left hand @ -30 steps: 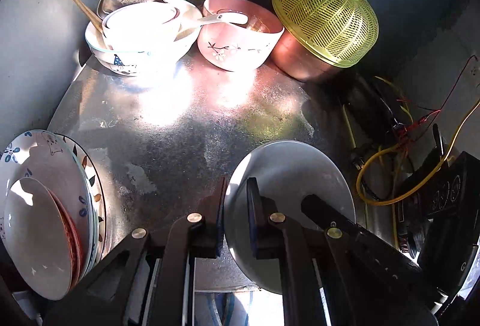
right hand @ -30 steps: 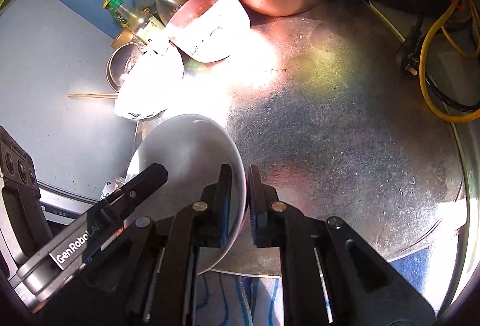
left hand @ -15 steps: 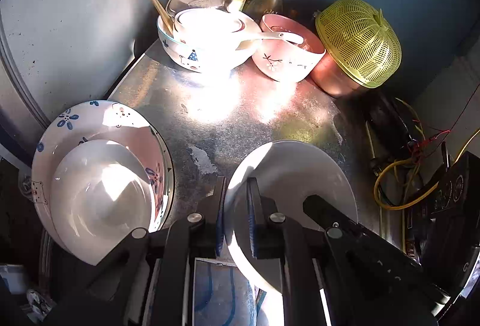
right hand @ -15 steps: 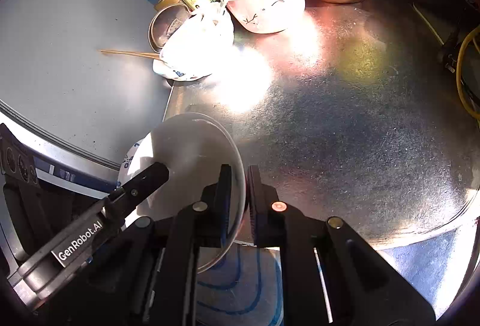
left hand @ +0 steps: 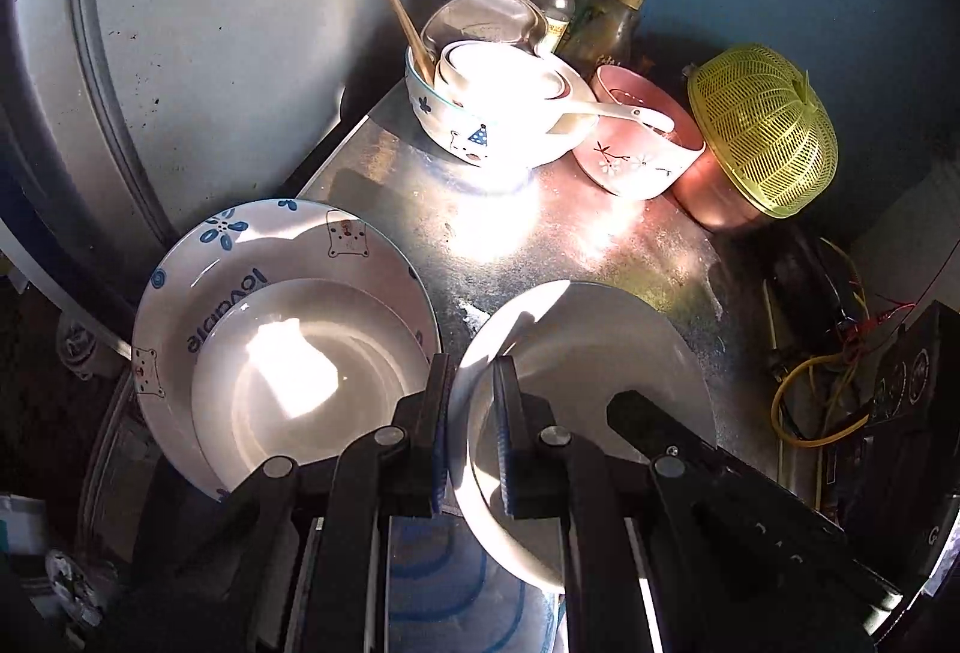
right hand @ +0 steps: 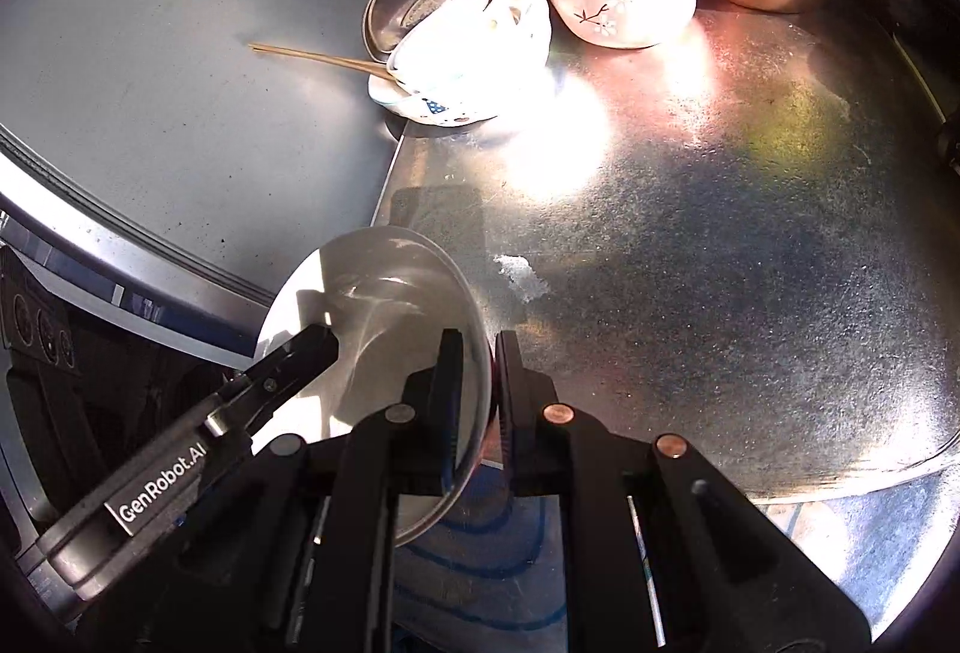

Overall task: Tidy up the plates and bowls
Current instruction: 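Lift the small bowl with both grippers and carry it to the stack, then lower the small bowl into the stacked bowls and open both grippers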

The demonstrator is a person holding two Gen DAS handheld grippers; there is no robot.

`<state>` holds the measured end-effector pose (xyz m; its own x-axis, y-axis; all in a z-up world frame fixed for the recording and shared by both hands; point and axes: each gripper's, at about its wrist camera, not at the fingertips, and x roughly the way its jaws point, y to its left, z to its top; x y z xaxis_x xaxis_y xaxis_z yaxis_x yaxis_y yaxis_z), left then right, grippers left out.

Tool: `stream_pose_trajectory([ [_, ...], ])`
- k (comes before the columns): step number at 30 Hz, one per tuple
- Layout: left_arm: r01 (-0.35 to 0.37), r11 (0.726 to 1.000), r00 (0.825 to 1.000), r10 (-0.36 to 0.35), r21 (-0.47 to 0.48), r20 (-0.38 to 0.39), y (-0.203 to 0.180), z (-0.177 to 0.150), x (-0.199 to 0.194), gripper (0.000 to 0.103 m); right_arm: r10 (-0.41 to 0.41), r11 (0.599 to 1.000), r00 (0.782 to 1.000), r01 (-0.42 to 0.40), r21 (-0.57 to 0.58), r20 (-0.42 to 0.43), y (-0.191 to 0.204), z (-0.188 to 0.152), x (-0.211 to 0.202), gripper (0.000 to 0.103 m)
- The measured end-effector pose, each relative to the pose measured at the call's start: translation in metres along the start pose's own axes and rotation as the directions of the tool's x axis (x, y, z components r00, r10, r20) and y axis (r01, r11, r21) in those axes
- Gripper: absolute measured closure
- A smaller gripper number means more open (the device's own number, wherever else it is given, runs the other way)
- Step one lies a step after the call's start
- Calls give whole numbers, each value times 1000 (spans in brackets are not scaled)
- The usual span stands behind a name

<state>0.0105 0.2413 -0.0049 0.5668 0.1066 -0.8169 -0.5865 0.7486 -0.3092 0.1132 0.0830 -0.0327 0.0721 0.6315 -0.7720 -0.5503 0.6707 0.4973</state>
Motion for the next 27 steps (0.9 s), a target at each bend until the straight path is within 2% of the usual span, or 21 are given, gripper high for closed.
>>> stream_pose_trajectory([
  [17, -57, 991, 998, 61, -118, 28, 67, 12, -9, 91, 41, 992, 996, -50, -112, -74, 53, -2, 42, 91],
  [27, -82, 983, 996, 85, -166, 14, 95, 8, -6, 91, 27, 984, 993, -47, -170, -119, 77, -11, 65, 91],
])
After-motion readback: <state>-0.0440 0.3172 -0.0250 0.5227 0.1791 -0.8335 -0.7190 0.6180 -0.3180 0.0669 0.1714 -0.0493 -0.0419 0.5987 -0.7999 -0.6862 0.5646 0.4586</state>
